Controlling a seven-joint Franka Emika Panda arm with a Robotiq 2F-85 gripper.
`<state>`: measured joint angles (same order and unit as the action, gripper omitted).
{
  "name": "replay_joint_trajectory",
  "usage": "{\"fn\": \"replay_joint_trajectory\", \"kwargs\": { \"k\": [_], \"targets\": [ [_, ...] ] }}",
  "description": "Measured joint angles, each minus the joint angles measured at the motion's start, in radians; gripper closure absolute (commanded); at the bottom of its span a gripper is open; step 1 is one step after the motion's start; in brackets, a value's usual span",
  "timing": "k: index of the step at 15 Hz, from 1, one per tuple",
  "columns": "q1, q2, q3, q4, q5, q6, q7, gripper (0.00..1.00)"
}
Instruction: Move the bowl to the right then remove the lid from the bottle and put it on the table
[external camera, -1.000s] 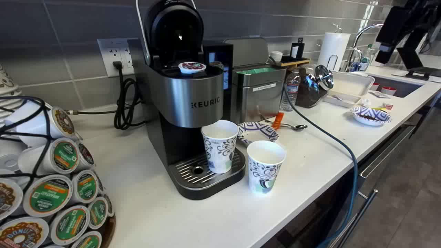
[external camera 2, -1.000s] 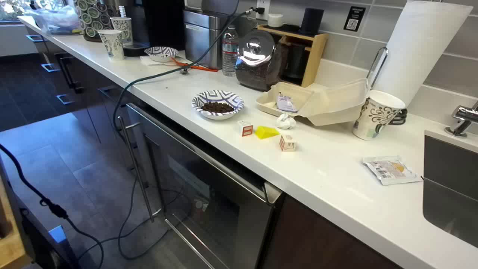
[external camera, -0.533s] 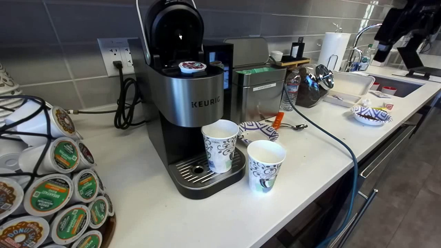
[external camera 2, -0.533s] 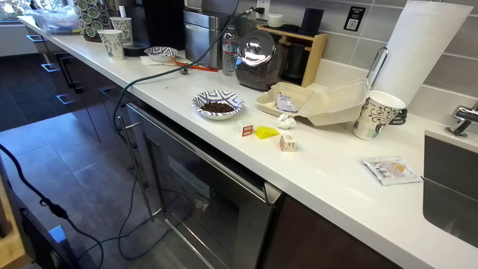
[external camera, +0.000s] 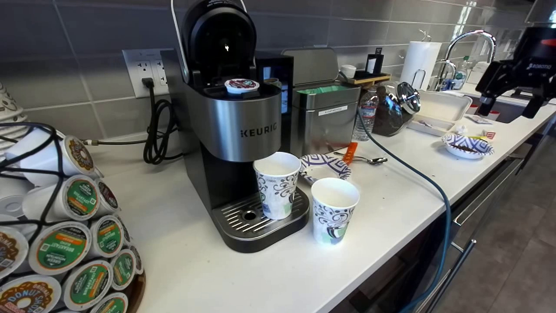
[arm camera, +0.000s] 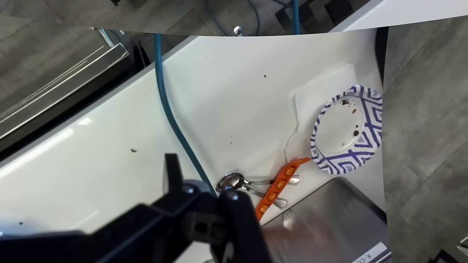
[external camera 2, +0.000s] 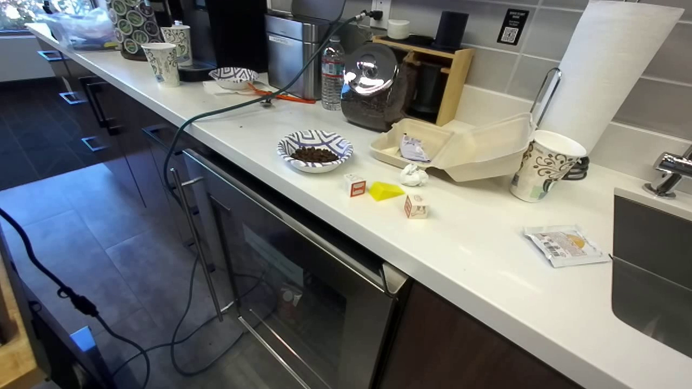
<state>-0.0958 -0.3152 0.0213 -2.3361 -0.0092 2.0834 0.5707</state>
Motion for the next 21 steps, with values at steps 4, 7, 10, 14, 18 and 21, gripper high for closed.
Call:
{"fn": "replay_joint_trajectory", "kwargs": {
  "k": [4, 7, 10, 14, 18, 21],
  "targets": [
    [0.005, 0.016, 0.035, 0.007, -0.001, 0.000, 0.052, 0.00],
    [0.003, 0.015, 0.024, 0.004, -0.001, 0.036, 0.044, 0.00],
    [0.005, 0.024, 0.022, -0.037, 0.030, 0.280, 0.030, 0.00],
    [0.039, 0.107, 0.022, -0.103, 0.222, 0.623, 0.023, 0.00],
    [0.207, 0.280, 0.020, -0.075, 0.529, 0.963, -0.058, 0.00],
    [0.308, 0.401, 0.104, 0.062, 0.757, 1.078, -0.174, 0.00]
  ]
}}
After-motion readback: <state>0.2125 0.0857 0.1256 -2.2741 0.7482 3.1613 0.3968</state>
